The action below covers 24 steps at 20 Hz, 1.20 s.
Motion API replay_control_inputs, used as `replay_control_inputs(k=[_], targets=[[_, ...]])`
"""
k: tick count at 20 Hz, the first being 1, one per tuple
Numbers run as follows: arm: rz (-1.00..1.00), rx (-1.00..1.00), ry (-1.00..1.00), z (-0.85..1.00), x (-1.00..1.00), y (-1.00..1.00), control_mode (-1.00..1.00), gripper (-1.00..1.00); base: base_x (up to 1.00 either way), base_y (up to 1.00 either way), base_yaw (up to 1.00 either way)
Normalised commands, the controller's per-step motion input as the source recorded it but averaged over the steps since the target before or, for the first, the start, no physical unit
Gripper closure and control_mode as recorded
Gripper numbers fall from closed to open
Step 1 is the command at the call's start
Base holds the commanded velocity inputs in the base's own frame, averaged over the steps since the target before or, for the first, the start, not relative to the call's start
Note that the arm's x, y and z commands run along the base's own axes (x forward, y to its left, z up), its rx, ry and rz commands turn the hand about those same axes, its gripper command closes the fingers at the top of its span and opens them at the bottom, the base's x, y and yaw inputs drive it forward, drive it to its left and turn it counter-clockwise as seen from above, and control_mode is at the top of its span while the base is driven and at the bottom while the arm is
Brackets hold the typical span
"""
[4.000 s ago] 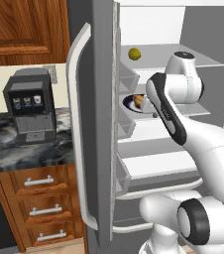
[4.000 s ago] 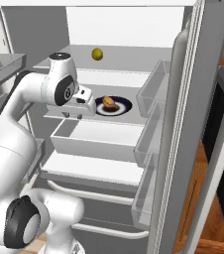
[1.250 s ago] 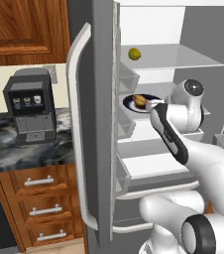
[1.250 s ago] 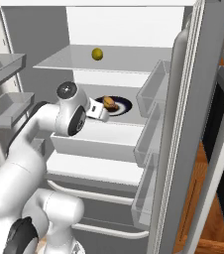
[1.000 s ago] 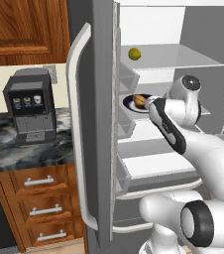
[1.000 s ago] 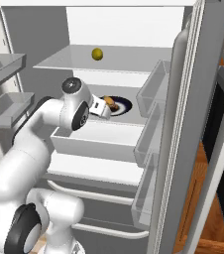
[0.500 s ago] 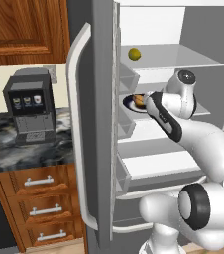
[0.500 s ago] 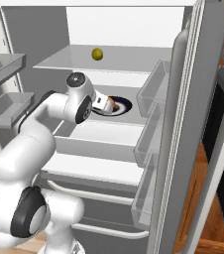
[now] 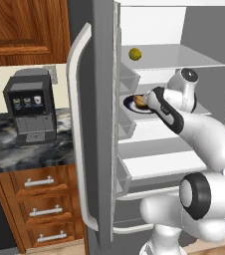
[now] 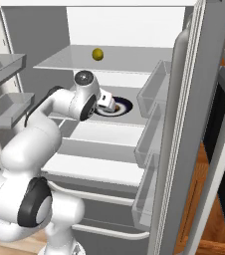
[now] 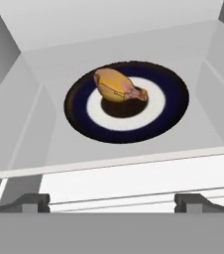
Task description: Transport the chicken drumstick from the fridge to the microwave and turn on the microwave.
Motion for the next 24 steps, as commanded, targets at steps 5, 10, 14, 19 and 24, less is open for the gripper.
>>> replay_control_inputs(k=[5,10,14,19,24], targets=[[0.02,-0.03,0.00,-0.09,0.13,0.00,-1.00,-1.00,0.00,0.00,0.00],[0.01,-0.08,-0.01,-0.20,0.07,0.00,-1.00,-1.00,0.00,0.00,0.00],[0.00,-0.06,-0.04,-0.23,0.02,0.00,-1.00,-1.00,0.00,0.00,0.00],[0.00,-0.02,0.00,-0.07,0.00,0.00,-1.00,-1.00,0.00,0.00,0.00],[0.00,0.00,0.00,0.00,0.01,0.00,-1.00,-1.00,0.00,0.00,0.00]])
